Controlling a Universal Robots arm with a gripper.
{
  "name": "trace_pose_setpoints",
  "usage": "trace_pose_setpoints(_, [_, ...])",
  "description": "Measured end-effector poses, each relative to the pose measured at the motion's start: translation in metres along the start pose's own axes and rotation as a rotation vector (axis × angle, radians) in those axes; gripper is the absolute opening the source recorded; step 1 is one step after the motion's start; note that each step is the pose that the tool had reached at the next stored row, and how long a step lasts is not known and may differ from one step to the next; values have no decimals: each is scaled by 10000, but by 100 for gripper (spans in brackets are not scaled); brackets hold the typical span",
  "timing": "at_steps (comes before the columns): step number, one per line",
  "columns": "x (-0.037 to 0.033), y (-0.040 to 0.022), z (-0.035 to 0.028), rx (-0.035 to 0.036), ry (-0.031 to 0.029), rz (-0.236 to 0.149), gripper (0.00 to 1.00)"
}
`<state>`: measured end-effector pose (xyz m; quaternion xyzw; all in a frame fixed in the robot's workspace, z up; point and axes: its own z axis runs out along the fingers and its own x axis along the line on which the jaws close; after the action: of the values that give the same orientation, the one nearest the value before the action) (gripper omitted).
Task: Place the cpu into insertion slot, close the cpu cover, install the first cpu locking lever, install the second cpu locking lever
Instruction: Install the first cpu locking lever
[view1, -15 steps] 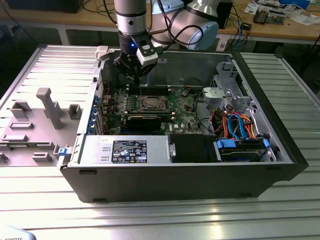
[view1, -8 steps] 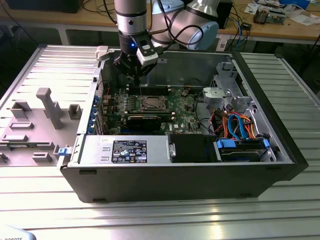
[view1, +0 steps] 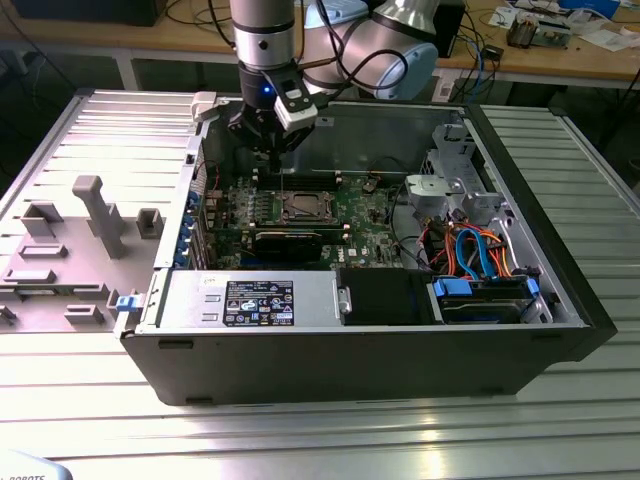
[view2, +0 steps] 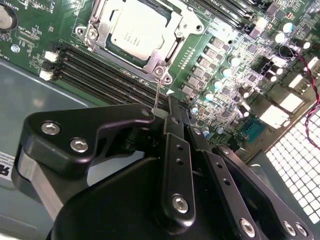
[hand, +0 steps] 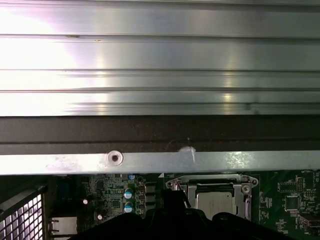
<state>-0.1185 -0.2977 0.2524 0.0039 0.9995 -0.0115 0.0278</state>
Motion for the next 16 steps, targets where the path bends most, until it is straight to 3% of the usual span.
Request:
trace_pose_setpoints(5, [-134, 1, 7, 0, 2, 1, 11])
trace_pose_setpoints(13, [-282, 2, 34, -2, 0, 2, 11])
trace_pose_setpoints(16, [-287, 3, 55, -122, 2, 8, 11])
